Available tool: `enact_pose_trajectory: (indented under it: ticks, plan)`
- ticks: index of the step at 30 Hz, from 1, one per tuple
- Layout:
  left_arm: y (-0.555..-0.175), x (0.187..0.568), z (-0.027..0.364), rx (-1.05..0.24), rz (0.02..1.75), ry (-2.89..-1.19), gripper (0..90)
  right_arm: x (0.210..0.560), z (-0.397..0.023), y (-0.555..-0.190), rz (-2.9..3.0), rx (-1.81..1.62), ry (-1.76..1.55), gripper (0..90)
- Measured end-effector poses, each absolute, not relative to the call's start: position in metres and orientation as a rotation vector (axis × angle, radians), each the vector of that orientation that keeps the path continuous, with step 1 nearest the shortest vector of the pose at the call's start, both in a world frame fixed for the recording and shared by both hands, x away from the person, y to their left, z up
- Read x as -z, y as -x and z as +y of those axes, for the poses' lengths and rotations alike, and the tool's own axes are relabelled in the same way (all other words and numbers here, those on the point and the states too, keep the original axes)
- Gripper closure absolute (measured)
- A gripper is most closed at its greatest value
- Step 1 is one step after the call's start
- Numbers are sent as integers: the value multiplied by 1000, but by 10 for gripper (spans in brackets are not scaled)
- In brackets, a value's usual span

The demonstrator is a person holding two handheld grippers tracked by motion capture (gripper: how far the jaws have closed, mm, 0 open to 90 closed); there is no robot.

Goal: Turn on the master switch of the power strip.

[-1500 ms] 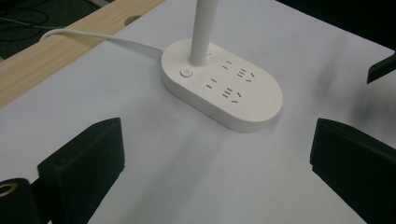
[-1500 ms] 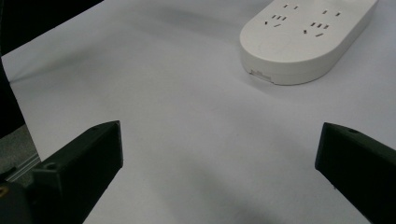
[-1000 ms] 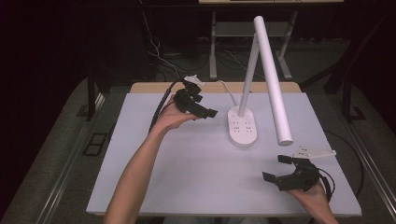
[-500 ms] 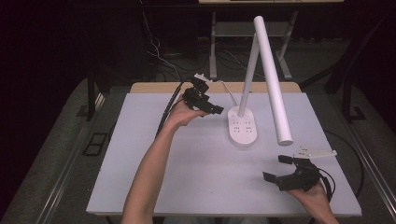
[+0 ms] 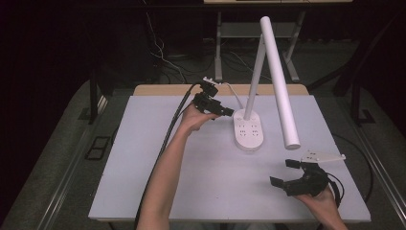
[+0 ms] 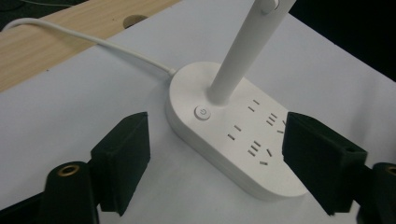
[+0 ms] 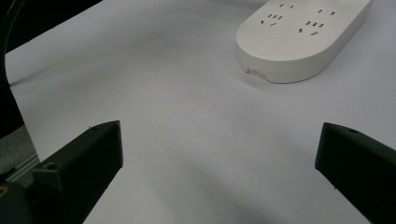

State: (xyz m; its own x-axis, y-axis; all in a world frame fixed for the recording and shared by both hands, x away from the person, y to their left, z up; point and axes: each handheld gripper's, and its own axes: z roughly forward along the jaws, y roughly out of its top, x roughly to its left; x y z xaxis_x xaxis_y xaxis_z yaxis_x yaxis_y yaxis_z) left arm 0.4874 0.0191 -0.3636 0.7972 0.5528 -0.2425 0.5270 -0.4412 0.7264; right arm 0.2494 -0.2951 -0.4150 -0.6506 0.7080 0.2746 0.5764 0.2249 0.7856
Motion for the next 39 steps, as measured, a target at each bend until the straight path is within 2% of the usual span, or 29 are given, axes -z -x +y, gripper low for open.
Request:
enact_pose_trajectory:
  ticks: [7, 26, 30, 39]
  plan:
    - [-493, 376, 12, -10, 826, -2088, 293, 415, -295, -250, 2345, -1405, -1232, 4]
    - [-499, 398, -3, 39, 874, -1987, 555, 415, -295, -250, 2355, -1401, -1231, 4]
    - [-499, 402, -6, 50, 895, -1967, 655, 415, -294, -250, 2358, -1400, -1229, 4]
    - [-501, 410, -12, 44, 909, -1955, 816, 415, -294, -250, 2362, -1400, -1223, 5]
